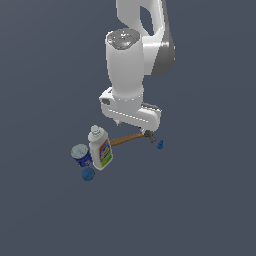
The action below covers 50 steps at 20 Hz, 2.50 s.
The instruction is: Pick up a designated object from a clutter of objects.
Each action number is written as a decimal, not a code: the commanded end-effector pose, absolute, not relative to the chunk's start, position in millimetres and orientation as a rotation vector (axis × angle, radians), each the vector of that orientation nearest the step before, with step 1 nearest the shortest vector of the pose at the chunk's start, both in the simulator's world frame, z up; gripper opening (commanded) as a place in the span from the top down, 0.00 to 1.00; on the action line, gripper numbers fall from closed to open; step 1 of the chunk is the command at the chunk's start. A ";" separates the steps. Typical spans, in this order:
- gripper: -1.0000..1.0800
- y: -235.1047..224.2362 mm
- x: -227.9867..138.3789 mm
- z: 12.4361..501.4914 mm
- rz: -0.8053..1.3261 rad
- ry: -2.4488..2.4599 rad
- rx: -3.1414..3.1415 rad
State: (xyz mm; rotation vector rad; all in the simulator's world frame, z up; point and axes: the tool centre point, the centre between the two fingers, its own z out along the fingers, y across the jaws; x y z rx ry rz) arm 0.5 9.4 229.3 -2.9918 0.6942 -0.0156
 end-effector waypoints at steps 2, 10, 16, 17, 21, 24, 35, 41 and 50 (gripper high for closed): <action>0.04 8.2 -7.9 206.2 -0.004 0.855 -2.948; 0.04 2.9 -31.9 157.0 0.018 1.214 -2.828; 0.04 -3.6 -53.8 123.6 0.024 1.480 -2.715; 0.04 -4.9 -57.8 118.3 0.025 1.523 -2.695; 0.04 -10.5 -73.7 99.2 0.022 1.689 -2.610; 0.04 -14.4 -84.1 88.1 0.017 1.791 -2.553; 0.04 -23.4 -106.2 67.7 0.001 1.990 -2.430; 0.04 -23.5 -106.8 66.3 0.001 1.993 -2.428; 0.04 -23.7 -108.0 39.2 0.002 1.997 -2.425</action>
